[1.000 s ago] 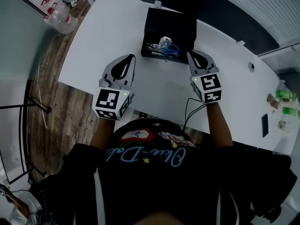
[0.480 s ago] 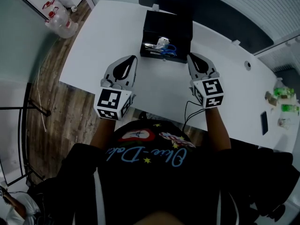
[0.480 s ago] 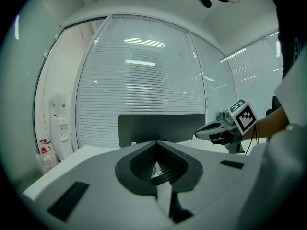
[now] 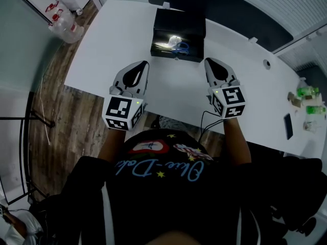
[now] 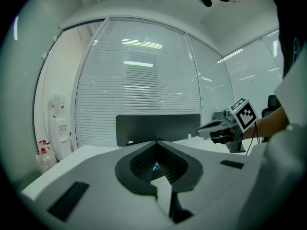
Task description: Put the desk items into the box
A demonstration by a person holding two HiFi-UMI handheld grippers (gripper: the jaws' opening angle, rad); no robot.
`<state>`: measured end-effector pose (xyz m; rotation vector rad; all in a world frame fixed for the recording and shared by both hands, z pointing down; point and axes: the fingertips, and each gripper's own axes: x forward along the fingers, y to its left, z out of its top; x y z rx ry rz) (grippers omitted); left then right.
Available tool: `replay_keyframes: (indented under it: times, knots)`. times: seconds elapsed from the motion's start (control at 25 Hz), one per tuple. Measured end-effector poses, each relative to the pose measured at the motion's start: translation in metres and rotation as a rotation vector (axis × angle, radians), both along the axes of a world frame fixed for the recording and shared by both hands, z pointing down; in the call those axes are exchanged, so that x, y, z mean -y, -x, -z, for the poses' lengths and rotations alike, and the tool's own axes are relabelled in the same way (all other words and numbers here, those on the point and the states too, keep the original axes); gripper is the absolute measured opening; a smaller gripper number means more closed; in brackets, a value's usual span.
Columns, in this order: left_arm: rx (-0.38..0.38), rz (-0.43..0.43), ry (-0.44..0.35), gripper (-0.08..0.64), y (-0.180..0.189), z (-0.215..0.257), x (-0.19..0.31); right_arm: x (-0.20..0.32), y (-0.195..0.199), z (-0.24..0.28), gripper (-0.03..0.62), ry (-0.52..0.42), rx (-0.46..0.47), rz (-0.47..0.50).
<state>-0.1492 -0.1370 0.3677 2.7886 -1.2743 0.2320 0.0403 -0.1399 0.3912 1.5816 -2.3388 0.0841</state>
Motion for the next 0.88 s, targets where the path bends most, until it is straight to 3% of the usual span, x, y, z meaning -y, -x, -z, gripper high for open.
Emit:
replay_keyframes:
  times: [0.4,0.88]
  knots:
    - [0.007,0.005,-0.006,0.008,0.005,-0.001,-0.024,-0.025,0.003,0.005,0.008,-0.026,0.048,-0.009]
    - [-0.001,-0.003,-0.024,0.008,-0.017,0.005,-0.037,-0.043,-0.019,0.013,0.008,-0.052,0.106,-0.032]
